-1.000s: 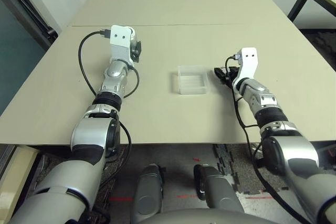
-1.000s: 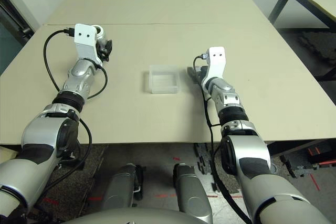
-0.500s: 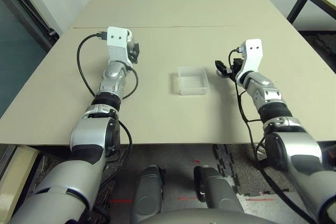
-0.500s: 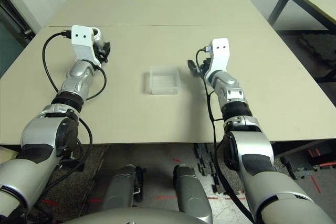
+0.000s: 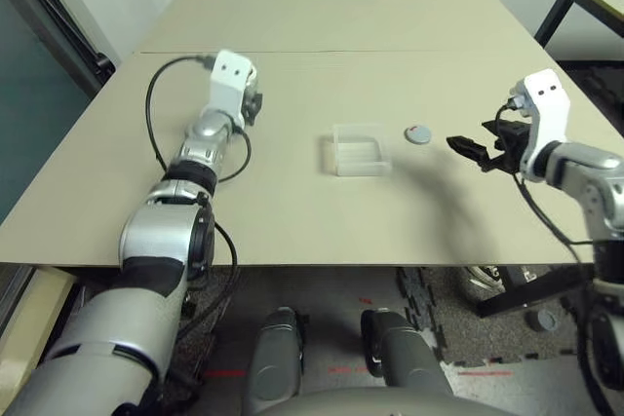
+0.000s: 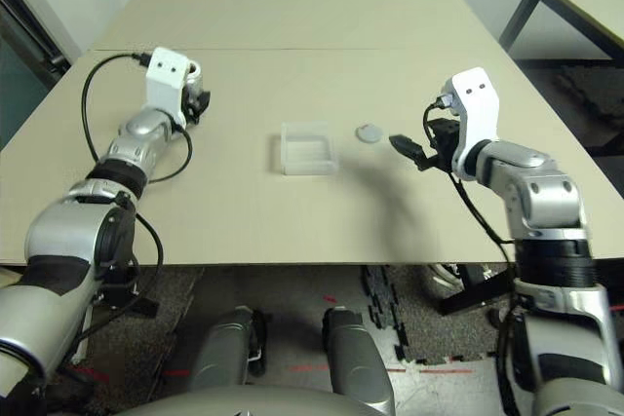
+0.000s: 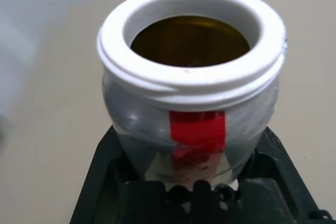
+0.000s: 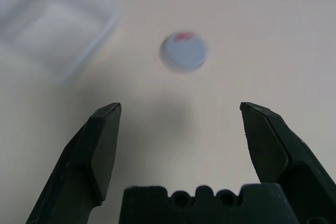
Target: Pour the medicine from the bottle into the box.
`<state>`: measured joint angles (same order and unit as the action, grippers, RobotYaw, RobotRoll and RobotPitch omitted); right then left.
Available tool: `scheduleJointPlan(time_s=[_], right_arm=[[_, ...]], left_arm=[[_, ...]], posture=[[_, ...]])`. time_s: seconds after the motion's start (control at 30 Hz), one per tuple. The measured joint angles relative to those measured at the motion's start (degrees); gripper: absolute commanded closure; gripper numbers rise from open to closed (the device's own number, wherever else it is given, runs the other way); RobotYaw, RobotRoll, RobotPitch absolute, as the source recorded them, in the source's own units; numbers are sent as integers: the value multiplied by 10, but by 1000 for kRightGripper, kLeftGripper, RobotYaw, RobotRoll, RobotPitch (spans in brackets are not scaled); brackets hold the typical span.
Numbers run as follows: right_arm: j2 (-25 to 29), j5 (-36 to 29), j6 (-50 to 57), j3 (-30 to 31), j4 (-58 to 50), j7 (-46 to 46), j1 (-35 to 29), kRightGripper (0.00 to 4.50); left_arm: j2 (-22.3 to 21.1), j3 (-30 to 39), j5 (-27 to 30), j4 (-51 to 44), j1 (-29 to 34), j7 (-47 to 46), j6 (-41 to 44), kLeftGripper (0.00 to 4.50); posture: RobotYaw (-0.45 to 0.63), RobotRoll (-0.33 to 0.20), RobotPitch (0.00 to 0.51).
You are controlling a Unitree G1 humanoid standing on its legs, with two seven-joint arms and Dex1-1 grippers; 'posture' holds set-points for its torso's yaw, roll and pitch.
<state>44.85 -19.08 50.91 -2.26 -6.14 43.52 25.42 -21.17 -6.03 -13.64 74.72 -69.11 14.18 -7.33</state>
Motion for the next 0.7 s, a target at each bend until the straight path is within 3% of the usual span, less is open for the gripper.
scheduleJointPlan(time_s=[0.23, 0.37, 0.5, 0.7], right_arm=[[-3, 7, 9, 101, -17, 39, 10, 0], [-12, 49, -17, 153, 18, 43, 56, 0], [-34, 66, -36, 174, 35, 48, 78, 0], [-55, 85, -42, 179, 65, 48, 86, 0]], left_arm=[[20, -131, -134, 15, -40, -11, -43, 1961], [38, -278, -278, 30, -99, -58, -73, 1961], [59, -388, -391, 28, -155, -128, -103, 1961], [81, -504, -505, 32, -163, -198, -119, 1961]], posture=[[-64, 0, 61], [-73, 0, 55], [-81, 0, 49], [-93, 0, 49]])
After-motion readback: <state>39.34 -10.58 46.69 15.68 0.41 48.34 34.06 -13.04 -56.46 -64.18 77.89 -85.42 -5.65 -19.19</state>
